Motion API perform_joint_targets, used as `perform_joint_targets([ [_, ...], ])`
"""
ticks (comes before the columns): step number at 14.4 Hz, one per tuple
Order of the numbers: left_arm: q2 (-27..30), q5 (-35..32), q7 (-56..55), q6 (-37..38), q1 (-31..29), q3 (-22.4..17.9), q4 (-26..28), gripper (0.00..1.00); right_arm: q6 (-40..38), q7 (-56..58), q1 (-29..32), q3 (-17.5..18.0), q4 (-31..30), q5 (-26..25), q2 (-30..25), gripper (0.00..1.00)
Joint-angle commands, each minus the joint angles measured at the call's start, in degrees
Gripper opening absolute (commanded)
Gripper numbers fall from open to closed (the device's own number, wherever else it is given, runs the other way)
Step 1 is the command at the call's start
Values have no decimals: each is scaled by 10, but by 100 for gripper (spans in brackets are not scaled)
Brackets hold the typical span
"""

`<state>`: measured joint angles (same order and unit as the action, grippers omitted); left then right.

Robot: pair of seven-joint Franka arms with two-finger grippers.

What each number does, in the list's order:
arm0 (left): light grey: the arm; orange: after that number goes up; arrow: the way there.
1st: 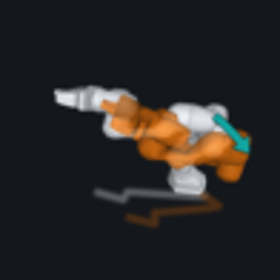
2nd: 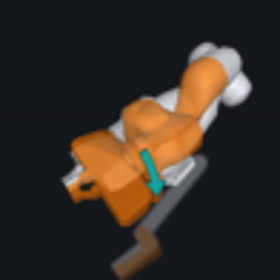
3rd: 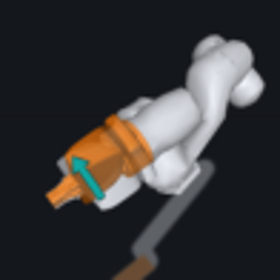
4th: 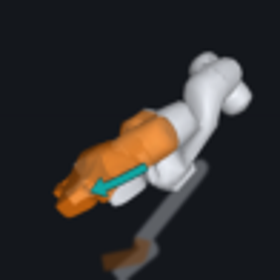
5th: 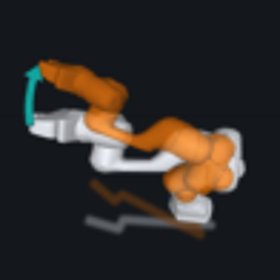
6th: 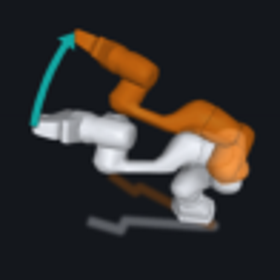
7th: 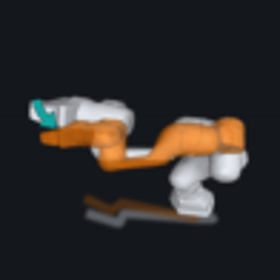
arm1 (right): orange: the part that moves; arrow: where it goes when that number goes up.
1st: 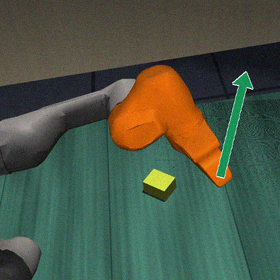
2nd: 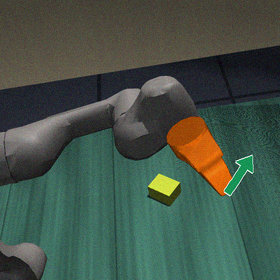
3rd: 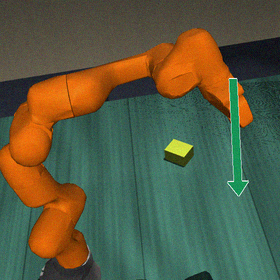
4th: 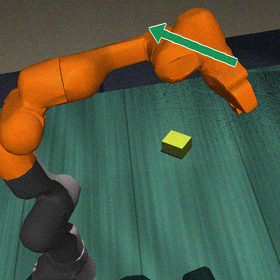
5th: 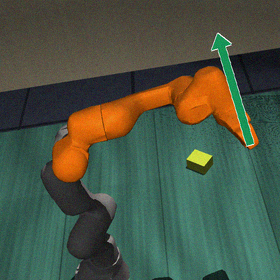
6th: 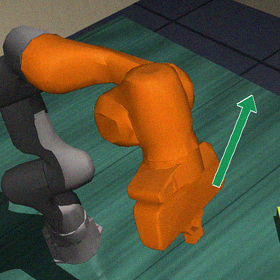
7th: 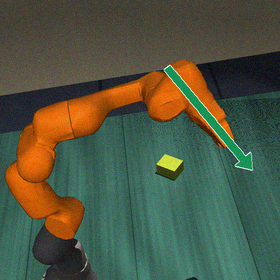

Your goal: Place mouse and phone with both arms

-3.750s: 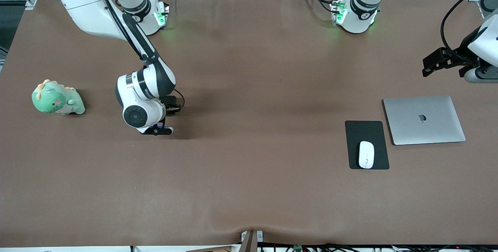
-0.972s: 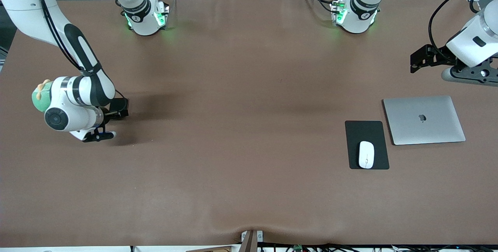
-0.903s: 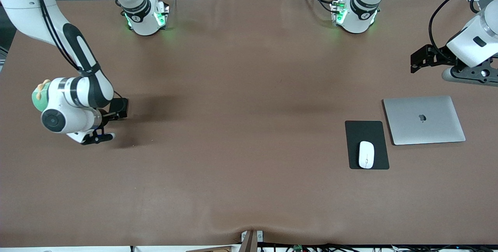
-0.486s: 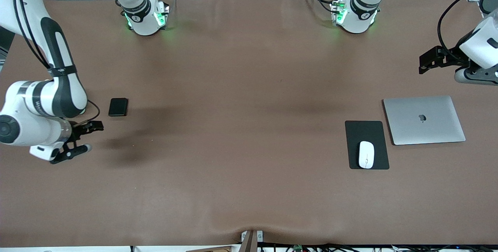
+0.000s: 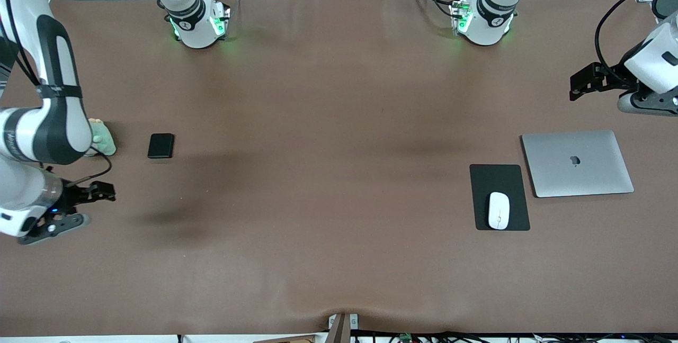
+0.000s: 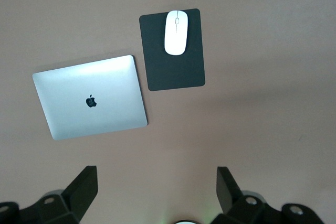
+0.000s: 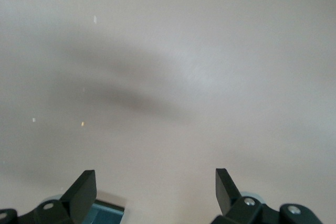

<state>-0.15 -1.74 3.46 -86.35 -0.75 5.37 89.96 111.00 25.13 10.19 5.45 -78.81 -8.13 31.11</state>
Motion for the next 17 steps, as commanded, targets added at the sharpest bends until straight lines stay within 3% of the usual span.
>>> perform_joint_targets([
  [1,-4,4,1,7,-2,3,-8,100,-15,4,-3,4,43,-8,-11,100],
  [5,-7,4,1,4,-2,3,-9,100,-24,4,-16,2,73,-14,-61,100],
  [9,-6,6,0,4,0,4,-9,100,-98,0,-21,3,81,-12,-132,100],
  [14,-6,0,0,3,-3,4,-9,100,-310,0,-30,5,74,-3,-217,100],
  [17,-6,0,0,3,-3,3,-9,100,-362,0,-33,4,54,14,-249,100],
])
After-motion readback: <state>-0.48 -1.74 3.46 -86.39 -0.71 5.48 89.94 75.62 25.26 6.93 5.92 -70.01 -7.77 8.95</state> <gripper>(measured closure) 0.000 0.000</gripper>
